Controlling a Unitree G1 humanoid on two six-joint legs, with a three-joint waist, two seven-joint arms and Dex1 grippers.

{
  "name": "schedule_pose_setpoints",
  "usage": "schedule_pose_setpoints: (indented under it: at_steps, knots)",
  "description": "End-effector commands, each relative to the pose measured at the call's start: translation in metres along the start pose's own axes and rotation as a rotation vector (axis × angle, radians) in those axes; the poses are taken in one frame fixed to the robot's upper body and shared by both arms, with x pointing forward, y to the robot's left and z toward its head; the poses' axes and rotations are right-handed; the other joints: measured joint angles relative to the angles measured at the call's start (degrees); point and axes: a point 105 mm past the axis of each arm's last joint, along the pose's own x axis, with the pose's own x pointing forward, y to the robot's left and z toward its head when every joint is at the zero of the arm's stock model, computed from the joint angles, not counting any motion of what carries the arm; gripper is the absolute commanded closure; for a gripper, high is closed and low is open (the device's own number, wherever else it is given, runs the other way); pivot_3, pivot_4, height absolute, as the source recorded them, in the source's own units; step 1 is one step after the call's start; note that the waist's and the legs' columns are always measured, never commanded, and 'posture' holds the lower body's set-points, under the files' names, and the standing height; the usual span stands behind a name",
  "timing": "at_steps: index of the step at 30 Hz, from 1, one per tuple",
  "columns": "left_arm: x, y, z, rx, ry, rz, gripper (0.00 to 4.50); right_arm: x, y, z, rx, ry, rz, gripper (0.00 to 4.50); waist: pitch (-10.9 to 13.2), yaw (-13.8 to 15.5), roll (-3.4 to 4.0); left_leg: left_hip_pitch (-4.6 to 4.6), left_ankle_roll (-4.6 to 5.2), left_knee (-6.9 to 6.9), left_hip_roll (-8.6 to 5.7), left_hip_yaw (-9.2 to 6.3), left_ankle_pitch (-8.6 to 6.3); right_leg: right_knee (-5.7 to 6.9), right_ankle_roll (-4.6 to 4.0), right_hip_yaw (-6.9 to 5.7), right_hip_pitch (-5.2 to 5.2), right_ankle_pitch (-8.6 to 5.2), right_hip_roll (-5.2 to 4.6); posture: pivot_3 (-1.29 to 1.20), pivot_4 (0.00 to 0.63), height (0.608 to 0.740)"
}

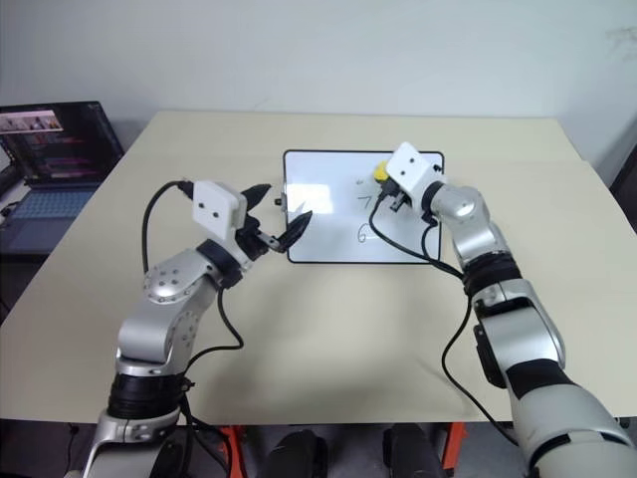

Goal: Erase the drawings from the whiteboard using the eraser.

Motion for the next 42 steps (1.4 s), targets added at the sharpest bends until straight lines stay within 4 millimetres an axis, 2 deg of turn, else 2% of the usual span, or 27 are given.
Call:
schedule_pose_setpoints:
  at_steps: [1, 6, 15, 21, 25, 32, 42]
  knots:
    - [0.000, -0.001, 0.015, 0.035, -0.055, -0.005, 0.00, 0.001, 0.004, 0.020, 0.033, -0.055, 0.010, 3.40, 0.0, -0.2, 0.00, 0.00, 0.00, -0.01, 0.00, 0.00, 0.00, -0.01, 0.00, 0.00, -0.01, 0.00, 0.00, 0.00, 0.150, 0.740]
    - [-0.001, -0.001, 0.015, 0.036, -0.056, -0.009, 0.00, 0.012, 0.017, 0.061, 0.055, -0.153, 0.031, 3.40, 0.0, -0.6, 0.02, -0.11, -0.01, -0.07, 0.05, 0.05, 0.00, 0.00, 0.00, 0.03, -0.20, 0.00, 0.03, 0.00, 0.150, 0.740]
    - [-0.003, 0.000, 0.014, 0.042, -0.054, -0.007, 0.00, 0.026, 0.035, 0.076, 0.060, -0.189, 0.064, 3.40, 0.0, -0.2, 0.02, -0.18, -0.02, -0.09, 0.02, 0.02, 0.00, -0.09, 0.00, 0.00, -0.22, 0.00, 0.02, 0.00, 0.150, 0.740]
    - [-0.004, 0.001, 0.013, 0.041, -0.051, 0.003, 0.00, 0.036, 0.044, 0.062, -0.003, -0.143, 0.086, 3.40, 0.0, -0.2, 0.02, -0.17, -0.02, -0.09, 0.02, 0.03, 0.00, -0.09, 0.00, 0.01, -0.22, 0.00, 0.02, 0.00, 0.150, 0.740]
    - [-0.005, 0.002, 0.013, 0.043, -0.049, 0.010, 0.00, 0.038, 0.042, 0.044, -0.026, -0.089, 0.078, 3.40, 0.0, -0.2, 0.02, -0.18, -0.02, -0.09, 0.02, 0.04, 0.01, -0.11, 0.00, 0.02, -0.22, 0.00, 0.02, 0.00, 0.150, 0.740]
    - [-0.006, 0.002, 0.011, 0.038, -0.045, 0.014, 0.00, 0.032, 0.031, 0.029, -0.031, -0.059, 0.056, 3.40, 0.0, -0.1, 0.02, -0.16, -0.01, -0.06, 0.02, 0.02, 0.00, -0.05, 0.00, 0.01, -0.20, 0.00, 0.01, 0.00, 0.150, 0.740]
    - [-0.001, 0.001, 0.011, 0.034, -0.048, -0.003, 0.00, 0.027, 0.016, 0.027, -0.039, -0.044, 0.019, 3.40, 0.0, -0.1, 0.02, -0.16, -0.01, -0.05, 0.01, 0.01, 0.00, -0.04, 0.00, 0.00, -0.20, 0.00, 0.01, 0.00, 0.150, 0.740]
